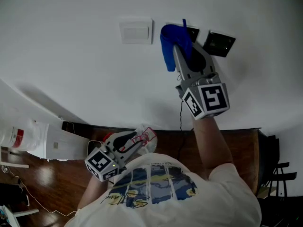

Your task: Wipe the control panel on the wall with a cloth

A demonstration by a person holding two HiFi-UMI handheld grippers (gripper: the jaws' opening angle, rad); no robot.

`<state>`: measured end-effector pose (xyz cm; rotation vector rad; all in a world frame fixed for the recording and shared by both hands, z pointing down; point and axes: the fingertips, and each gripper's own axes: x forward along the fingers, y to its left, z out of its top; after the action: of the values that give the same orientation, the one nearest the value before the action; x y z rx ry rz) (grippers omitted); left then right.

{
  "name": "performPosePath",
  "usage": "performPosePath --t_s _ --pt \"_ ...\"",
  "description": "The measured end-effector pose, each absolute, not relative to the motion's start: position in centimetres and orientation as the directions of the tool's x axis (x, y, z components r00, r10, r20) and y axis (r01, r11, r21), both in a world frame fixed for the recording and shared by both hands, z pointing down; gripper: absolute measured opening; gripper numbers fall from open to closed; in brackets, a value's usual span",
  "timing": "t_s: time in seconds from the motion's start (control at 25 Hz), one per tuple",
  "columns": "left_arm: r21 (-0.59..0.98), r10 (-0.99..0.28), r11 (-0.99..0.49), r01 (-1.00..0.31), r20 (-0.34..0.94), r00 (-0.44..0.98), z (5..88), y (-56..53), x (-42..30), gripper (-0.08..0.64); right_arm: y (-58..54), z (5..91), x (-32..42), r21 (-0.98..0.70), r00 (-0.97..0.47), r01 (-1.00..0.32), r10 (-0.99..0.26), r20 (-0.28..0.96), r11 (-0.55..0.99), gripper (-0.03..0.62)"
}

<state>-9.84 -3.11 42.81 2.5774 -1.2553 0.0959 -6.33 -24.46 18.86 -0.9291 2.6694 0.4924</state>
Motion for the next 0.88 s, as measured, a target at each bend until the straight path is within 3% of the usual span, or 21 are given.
performPosePath --t_s 0.88 --pt "0.197 -0.703 -0.651 -0.733 0.206 0.68 43.1 -4.7 -6.5 0.12 -27.8 18.3 4.2 0.188 -0.623 -0.775 -0.68 -0.387 0.604 0.097"
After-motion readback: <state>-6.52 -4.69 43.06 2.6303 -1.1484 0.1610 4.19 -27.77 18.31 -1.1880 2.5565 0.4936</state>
